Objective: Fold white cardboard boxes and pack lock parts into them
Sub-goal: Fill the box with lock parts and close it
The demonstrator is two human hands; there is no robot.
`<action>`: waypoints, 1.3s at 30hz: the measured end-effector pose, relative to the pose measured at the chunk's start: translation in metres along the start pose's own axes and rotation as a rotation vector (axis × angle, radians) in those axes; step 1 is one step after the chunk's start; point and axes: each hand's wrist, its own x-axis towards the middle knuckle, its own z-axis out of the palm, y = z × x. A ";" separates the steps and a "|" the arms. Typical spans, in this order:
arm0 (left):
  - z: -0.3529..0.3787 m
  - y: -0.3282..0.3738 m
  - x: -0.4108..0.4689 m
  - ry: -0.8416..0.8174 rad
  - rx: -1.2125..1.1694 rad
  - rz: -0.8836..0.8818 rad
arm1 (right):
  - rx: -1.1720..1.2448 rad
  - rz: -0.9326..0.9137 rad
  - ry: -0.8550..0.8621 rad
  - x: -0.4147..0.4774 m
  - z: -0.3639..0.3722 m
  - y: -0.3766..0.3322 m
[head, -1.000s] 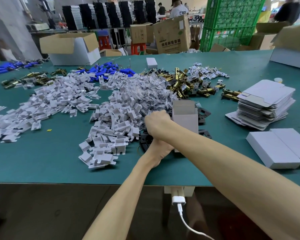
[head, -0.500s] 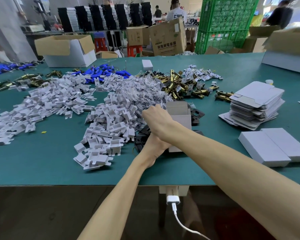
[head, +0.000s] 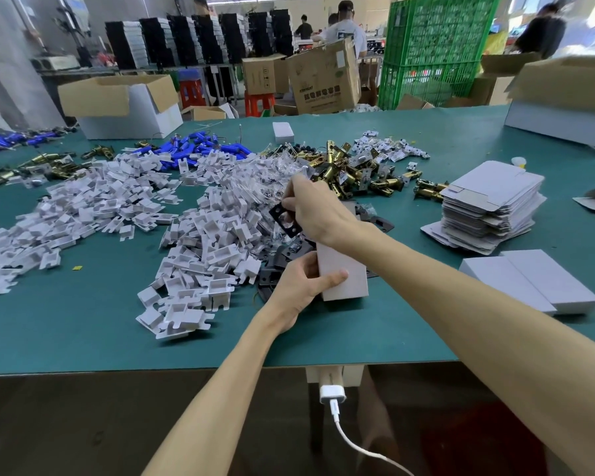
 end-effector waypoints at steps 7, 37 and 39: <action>-0.001 0.000 0.000 -0.029 -0.022 0.006 | 0.135 -0.027 0.110 -0.002 -0.051 0.017; -0.003 -0.002 0.001 -0.074 -0.069 0.021 | -0.302 -0.077 -0.388 -0.022 -0.048 0.035; -0.003 -0.003 0.001 -0.076 -0.070 0.022 | -0.300 -0.084 -0.364 -0.021 -0.047 0.036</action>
